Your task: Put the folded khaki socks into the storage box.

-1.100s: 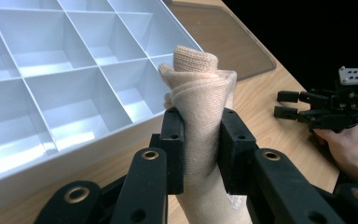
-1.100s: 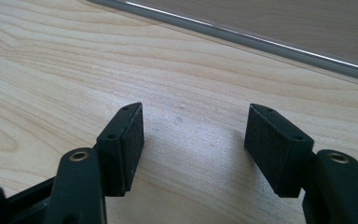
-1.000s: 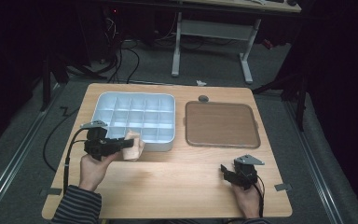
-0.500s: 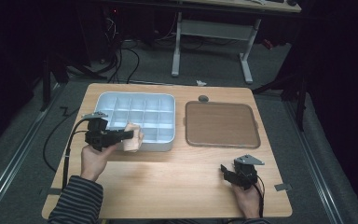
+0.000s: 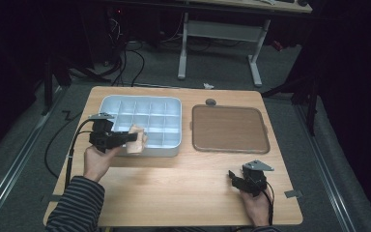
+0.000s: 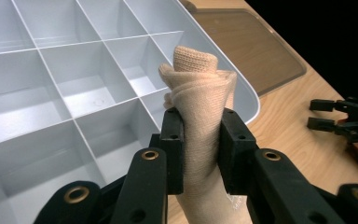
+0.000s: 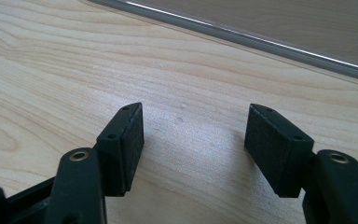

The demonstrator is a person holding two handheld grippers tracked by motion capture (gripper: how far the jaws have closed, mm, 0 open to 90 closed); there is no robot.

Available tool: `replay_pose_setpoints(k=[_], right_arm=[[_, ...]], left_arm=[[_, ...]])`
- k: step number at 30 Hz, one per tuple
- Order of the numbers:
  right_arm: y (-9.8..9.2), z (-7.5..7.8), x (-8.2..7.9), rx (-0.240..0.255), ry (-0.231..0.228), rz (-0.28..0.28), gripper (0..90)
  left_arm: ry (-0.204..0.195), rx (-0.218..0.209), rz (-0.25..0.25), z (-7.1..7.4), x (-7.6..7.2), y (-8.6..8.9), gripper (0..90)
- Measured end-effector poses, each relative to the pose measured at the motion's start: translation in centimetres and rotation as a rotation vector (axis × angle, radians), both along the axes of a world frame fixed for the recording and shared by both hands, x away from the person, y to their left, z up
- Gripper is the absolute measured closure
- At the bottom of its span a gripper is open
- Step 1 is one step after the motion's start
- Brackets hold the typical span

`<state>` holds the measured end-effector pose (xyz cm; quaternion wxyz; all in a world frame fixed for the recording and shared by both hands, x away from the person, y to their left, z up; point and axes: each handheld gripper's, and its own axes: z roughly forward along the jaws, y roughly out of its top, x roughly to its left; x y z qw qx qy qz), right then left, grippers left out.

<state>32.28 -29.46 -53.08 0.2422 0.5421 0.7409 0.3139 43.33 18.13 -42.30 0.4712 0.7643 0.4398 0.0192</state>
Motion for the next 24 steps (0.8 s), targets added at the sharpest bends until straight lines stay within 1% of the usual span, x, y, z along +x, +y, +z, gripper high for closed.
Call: replay_pose_setpoints(k=[1,2,4,6,7,8,9,10,12,17,18,19,20,22,23,24], right_arm=[[0.0,0.0,0.0,0.0,0.0,0.0,37.8],[0.0,0.0,0.0,0.0,0.0,0.0,37.8],[0.0,0.0,0.0,0.0,0.0,0.0,37.8],[0.0,0.0,0.0,0.0,0.0,0.0,37.8],[0.0,0.0,0.0,0.0,0.0,0.0,37.8],[0.0,0.0,0.0,0.0,0.0,0.0,37.8],[0.0,0.0,0.0,0.0,0.0,0.0,37.8],[0.0,0.0,0.0,0.0,0.001,-0.002,37.8],[0.0,0.0,0.0,0.0,-0.001,0.006,37.8],[0.1,0.0,-0.1,0.0,0.0,0.007,37.8],[0.1,0.0,-0.1,0.001,0.0,0.006,37.8],[0.1,0.0,-0.1,0.001,0.0,0.006,37.8],[0.1,0.0,-0.1,0.001,0.0,0.006,37.9],[0.1,0.0,-0.1,0.0,-0.001,0.007,38.1],[0.3,0.0,-0.1,-0.003,-0.003,0.017,38.1],[0.3,0.0,-0.1,-0.006,-0.005,0.019,38.1]], left_arm=[[0.0,0.0,0.0,0.0,0.0,0.0,74.3],[-0.002,-0.012,0.009,0.0,0.2,0.2,74.3],[-0.001,-0.017,0.012,0.0,0.4,0.4,74.3],[0.003,-0.031,0.02,0.0,0.7,0.5,74.3],[0.006,-0.043,0.025,0.0,0.9,0.6,74.3],[0.02,-0.072,0.033,-0.1,1.3,0.7,74.2],[0.02,-0.072,0.033,-0.1,1.3,0.7,74.2],[0.019,-0.054,0.025,-0.1,1.6,0.6,74.2],[0.039,-0.075,0.025,-0.3,2.1,0.7,74.2],[0.042,-0.075,0.046,-0.6,2.9,1.1,74.2],[0.035,-0.051,0.056,-0.7,3.2,1.1,74.2],[0.035,-0.051,0.056,-0.7,3.2,1.1,74.2],[0.018,-0.001,0.066,-0.8,3.4,0.9,74.2],[0.015,-0.001,0.068,-0.8,3.5,0.8,74.1],[0.014,-0.007,0.065,-0.8,3.7,0.8,74.1],[0.017,-0.025,0.06,-1.0,3.9,0.5,74.1]])
